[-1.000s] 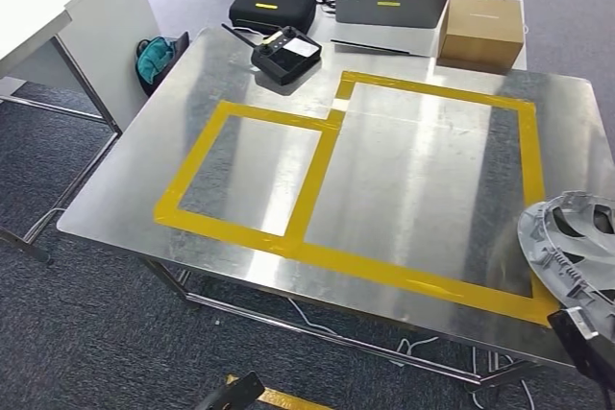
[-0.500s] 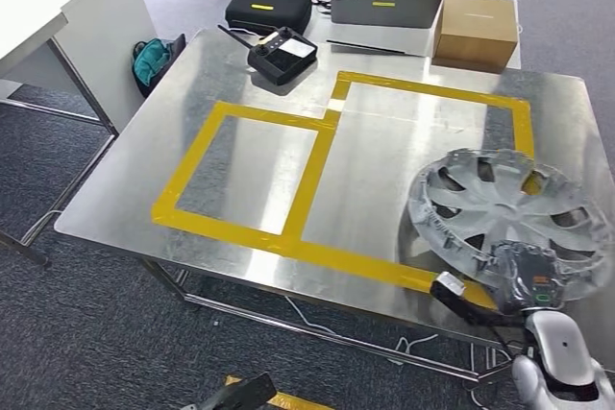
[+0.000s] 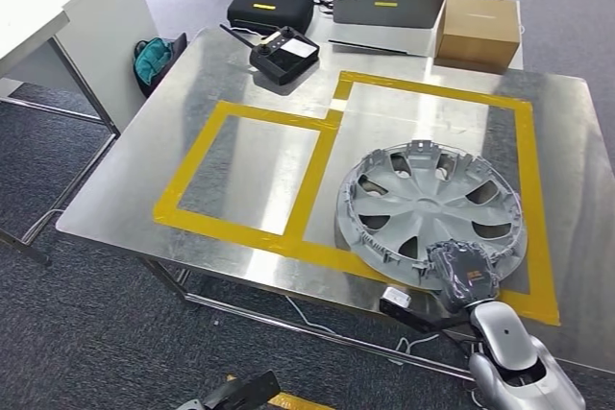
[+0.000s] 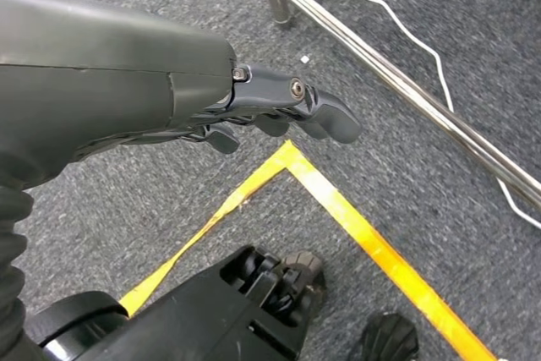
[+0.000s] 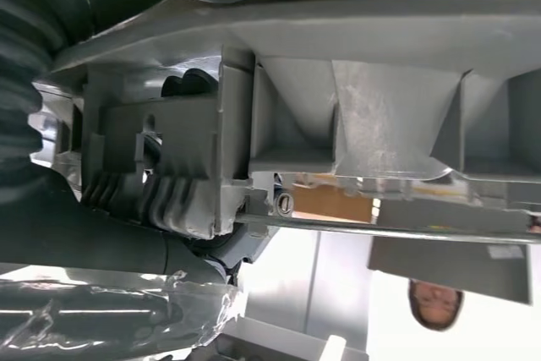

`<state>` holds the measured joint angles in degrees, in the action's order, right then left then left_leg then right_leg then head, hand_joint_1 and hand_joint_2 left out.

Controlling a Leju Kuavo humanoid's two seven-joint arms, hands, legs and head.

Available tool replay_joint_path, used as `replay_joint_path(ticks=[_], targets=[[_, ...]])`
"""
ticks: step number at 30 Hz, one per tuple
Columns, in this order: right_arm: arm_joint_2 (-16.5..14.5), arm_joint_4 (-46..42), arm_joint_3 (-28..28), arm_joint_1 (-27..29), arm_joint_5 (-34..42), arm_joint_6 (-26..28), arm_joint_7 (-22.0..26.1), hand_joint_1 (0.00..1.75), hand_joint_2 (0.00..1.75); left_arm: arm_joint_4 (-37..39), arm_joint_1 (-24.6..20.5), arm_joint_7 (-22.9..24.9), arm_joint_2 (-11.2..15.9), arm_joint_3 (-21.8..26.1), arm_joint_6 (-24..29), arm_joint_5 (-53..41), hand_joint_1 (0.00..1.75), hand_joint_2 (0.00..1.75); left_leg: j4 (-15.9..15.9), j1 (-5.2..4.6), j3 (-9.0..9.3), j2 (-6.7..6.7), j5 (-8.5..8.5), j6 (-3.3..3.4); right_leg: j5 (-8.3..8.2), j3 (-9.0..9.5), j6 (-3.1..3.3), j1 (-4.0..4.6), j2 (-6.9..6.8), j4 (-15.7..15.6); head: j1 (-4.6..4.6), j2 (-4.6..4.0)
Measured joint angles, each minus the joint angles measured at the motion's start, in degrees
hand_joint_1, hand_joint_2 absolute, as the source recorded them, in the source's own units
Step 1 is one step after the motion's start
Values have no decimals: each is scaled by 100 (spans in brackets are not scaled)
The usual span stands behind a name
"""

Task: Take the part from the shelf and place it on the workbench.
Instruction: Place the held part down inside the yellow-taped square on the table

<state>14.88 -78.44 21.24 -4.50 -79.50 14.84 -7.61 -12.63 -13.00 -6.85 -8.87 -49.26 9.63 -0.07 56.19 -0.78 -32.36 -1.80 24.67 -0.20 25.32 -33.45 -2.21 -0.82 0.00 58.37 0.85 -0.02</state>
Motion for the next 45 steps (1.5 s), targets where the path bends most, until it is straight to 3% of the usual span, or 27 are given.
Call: replay_joint_path(ticks=[4, 8, 18, 19, 21, 22, 23, 25, 31, 37, 42, 43, 45], targets=[[102, -1, -188, 148, -14, -17, -279, 175, 175, 0, 19, -23, 12, 137, -164, 22, 0, 175, 0, 0, 0, 1, 2, 3, 0, 5, 0, 0, -5, -2, 0, 0], [130, -1, -402, 203, -93, -5, -309, 175, 175, 0, 51, -73, 41, 307, -420, 42, 0, 175, 0, 0, 0, 1, 2, 3, 1, 7, -1, 1, -9, -3, 1, 0], [130, 4, -529, 248, -128, -4, -319, 175, 175, 0, 70, -78, 82, 460, -467, 41, 0, 175, 0, -5, 0, 3, -6, 16, -6, 15, -10, 0, -20, -7, 0, 0], [130, 4, -532, 249, -128, -4, -319, 139, 175, 0, 70, -78, 83, 464, -467, 42, 0, 175, 0, -5, 0, 3, -6, 16, -7, 16, -11, 0, -20, -8, 0, 0], [130, 4, -542, 255, -130, -4, -324, 52, 175, 0, 70, -78, 83, 467, -467, 42, 0, 175, 0, -5, 0, 3, -6, 17, -8, 17, -14, 0, -20, -11, 0, 0], [130, 4, -549, 262, -134, -4, -330, 8, 131, 0, 71, -79, 84, 468, -467, 42, 0, 131, 0, -5, 0, 3, -6, 17, -9, 17, -15, 0, -20, -12, 0, 0], [130, 5, -560, 273, -141, -2, -339, 0, 87, 0, 71, -83, 84, 472, -463, 44, 0, 87, 0, -5, 0, 3, -6, 17, -10, 18, -16, 0, -19, -13, 1, 0], [128, 1, -597, 322, -145, 33, -357, 0, 0, 0, 78, -117, 83, 509, -439, 58, 0, 0, 0, -5, -1, 3, -7, 17, -12, 18, -18, 0, -17, -15, 1, 0], [15, -330, -731, 685, 365, 219, -264, 0, 0, 0, 126, -212, 79, 683, -148, -22, 0, 0, 0, -5, -7, 3, -8, 20, -14, 16, -21, 0, -18, -18, 1, 0], [-301, -1114, -762, 1147, 1628, 349, 97, 0, 0, 0, 191, -211, 95, 870, 82, -135, 0, 0, 31, -21, -38, 7, 23, 65, -15, 0, -43, -19, -17, -26, -1, 0], [-514, -1602, -844, 1407, 2509, 414, 479, 0, 0, 0, 242, -240, 116, 1065, 132, -226, 0, 0, 1, -26, -46, 2, -28, 149, -31, -3, -127, -34, -16, -53, -2, 0], [-543, -1687, -870, 1450, 2596, 444, 538, 0, 0, 0, 245, -256, 118, 1105, 131, -240, 0, 0, -35, -9, -42, -3, -69, 171, 29, -31, -152, -32, -13, -5, 4, 0], [-588, -1833, -913, 1521, 2721, 505, 643, 0, 0, 0, 250, -288, 118, 1177, 130, -250, 0, 0, -87, 29, -48, -11, -117, 195, 363, -213, -182, -33, -7, 428, 20, 0]])
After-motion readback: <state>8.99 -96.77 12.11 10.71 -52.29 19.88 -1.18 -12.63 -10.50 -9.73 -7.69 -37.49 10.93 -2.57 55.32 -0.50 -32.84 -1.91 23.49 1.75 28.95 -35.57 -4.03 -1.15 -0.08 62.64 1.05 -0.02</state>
